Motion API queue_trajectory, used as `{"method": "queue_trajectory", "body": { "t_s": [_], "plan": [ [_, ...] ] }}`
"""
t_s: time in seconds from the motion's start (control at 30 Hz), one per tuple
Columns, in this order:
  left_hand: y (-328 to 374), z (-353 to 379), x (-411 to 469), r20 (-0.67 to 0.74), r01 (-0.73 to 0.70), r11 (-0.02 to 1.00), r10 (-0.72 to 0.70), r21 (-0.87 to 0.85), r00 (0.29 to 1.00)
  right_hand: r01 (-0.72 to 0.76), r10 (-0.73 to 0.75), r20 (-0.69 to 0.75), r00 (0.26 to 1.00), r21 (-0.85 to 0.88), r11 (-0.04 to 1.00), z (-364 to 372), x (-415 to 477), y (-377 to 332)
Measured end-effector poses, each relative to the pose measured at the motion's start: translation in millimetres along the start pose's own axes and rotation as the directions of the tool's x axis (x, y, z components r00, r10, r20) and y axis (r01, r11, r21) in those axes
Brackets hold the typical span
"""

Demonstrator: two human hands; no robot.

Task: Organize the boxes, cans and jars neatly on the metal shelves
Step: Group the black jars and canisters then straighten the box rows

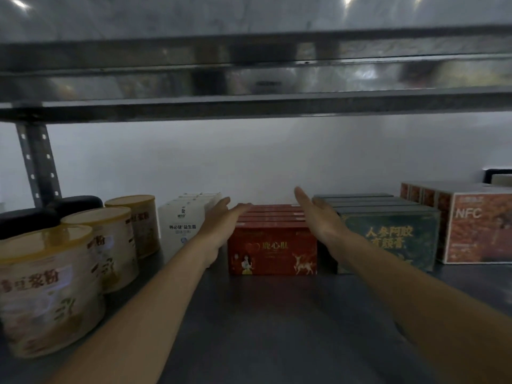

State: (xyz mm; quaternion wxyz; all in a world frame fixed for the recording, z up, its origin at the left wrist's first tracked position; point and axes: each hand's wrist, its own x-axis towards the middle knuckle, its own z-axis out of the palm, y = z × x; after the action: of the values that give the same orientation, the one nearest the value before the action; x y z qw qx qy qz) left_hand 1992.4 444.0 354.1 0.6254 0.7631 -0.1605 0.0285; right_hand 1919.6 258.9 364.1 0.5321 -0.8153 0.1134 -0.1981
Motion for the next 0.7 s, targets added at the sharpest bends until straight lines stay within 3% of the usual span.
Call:
{"method": "queue_trajectory", "body": {
  "t_s": [0.1, 0.3, 0.47, 0.7],
  "plan": [
    [4, 4, 15, -0.017, -0.003, 1.0, 0.003, 0.011, 1.0, -0.016, 0.019, 0.024, 1.0, -0.092, 0.996, -4, 20, -21],
    [-2, 8, 35, -0.035, 0.04, 0.999, -0.041, -0.024, 0.999, -0.082, 0.079, 0.095, 0.992, 0.024, 0.996, -3, 54, -30],
    [-9, 7, 39, 0.088, 0.119, 0.985, -0.108, -0.124, 0.99, -0.14, 0.134, 0.096, 0.986, 0.056, 0.989, 4, 72, -19],
    [-15, 5, 35, 0.168, 0.124, 0.942, -0.073, -0.311, 0.983, -0.135, 0.127, 0.079, 0.989, 0.105, 0.985, 8, 84, -9]
  ]
}}
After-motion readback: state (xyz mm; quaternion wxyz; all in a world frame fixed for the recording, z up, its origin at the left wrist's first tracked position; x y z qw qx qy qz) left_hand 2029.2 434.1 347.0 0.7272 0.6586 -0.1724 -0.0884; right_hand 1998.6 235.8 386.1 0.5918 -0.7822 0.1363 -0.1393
